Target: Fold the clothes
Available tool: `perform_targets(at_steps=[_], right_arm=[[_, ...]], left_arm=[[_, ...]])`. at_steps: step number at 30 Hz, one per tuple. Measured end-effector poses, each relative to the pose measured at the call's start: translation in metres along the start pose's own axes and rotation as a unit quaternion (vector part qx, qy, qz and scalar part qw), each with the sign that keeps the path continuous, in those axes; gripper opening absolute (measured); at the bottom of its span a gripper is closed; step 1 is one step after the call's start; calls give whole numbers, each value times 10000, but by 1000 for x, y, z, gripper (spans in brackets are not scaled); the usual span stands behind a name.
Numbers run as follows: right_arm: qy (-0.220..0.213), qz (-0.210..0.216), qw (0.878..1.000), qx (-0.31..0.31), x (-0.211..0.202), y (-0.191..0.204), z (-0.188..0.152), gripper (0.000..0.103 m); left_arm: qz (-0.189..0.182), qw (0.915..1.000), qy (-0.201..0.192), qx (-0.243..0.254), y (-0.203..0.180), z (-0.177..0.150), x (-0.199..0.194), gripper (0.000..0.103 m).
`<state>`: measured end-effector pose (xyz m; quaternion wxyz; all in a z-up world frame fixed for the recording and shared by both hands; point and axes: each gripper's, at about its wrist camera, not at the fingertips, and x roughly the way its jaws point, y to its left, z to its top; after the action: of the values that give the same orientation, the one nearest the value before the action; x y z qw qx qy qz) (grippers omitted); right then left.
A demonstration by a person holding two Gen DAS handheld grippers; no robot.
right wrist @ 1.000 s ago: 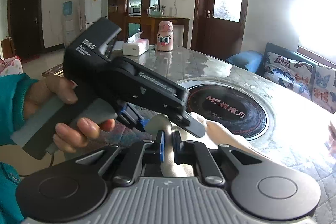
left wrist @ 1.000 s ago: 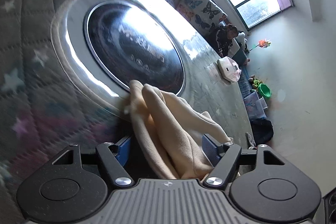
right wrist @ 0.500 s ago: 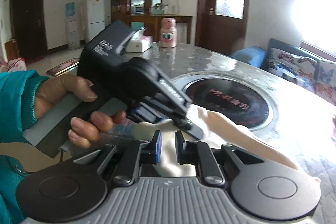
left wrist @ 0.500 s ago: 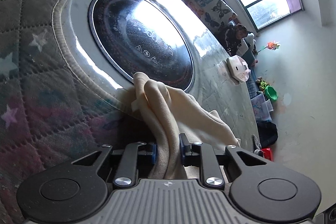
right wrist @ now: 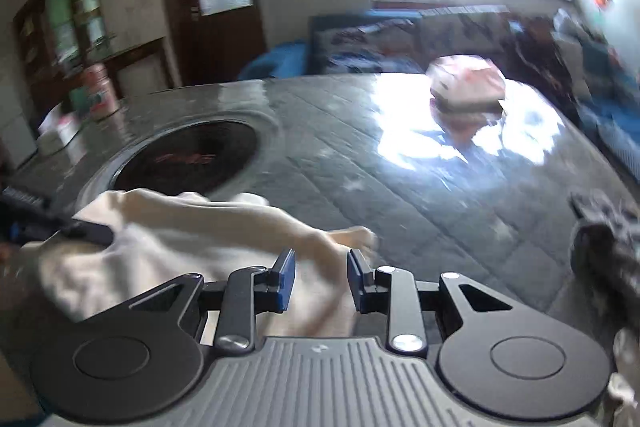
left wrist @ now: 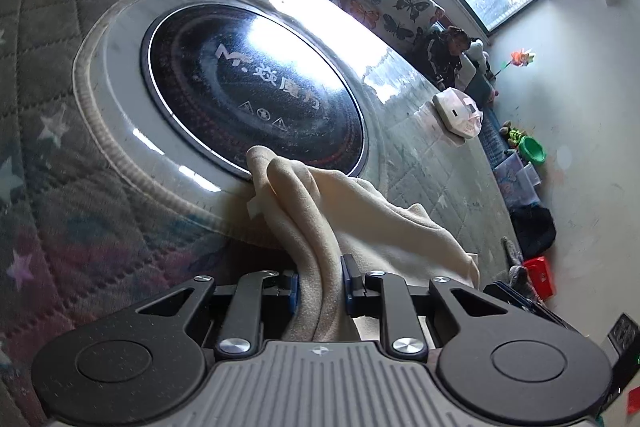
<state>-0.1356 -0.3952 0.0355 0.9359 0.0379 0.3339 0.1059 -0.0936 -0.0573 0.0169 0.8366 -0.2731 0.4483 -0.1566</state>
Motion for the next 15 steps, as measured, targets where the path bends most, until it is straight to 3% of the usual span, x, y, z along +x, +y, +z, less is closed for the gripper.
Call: perform_targets(at_steps=[6,10,12,15], right_arm=[[118,65,9984,547,16,-18,-10,32],[76,193,9982,570,16,-15,-13,30],[55,276,9986,446,15,-8,-11,12],[-78,166,9998,125,9,4,-8,11]], left_arm=[[116,9998,1,139,-4,2,3,22],[183,9995,-12,264,-9,3,4,22],[201,9991,-27,362,-12,5,4,22],[185,9985,-52,507,-18,8,4,19]])
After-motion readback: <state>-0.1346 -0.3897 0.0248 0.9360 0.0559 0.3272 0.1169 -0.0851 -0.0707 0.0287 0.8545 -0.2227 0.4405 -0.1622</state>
